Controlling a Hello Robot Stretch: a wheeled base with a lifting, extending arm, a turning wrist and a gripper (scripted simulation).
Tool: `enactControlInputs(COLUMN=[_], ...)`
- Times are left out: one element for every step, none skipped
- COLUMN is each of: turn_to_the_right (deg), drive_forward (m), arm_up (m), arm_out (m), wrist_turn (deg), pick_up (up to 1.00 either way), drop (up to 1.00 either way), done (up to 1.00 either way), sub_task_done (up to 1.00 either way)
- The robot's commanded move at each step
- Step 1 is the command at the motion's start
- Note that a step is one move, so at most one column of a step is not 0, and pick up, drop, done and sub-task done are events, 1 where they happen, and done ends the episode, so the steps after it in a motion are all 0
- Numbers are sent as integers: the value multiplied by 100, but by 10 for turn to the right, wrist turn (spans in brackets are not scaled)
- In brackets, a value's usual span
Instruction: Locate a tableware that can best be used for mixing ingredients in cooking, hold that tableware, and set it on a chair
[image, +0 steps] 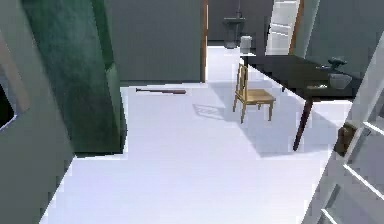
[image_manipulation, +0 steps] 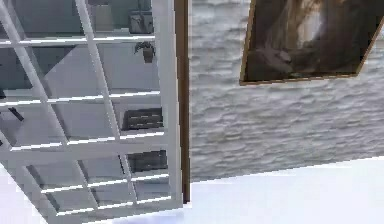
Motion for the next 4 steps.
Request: enactControlInputs(turn_to_the_right=[0,450,60,0], drive_forward=[100,0,0,75], arm_up=[0,0,0,0], arm_out=[0,0,0,0], wrist_turn=[0,0,0,0], pick_up=[0,0,0,0], drop=[0,0,0,0], done=[0,0,0,0], sub_task_done=[0,0,0,0])
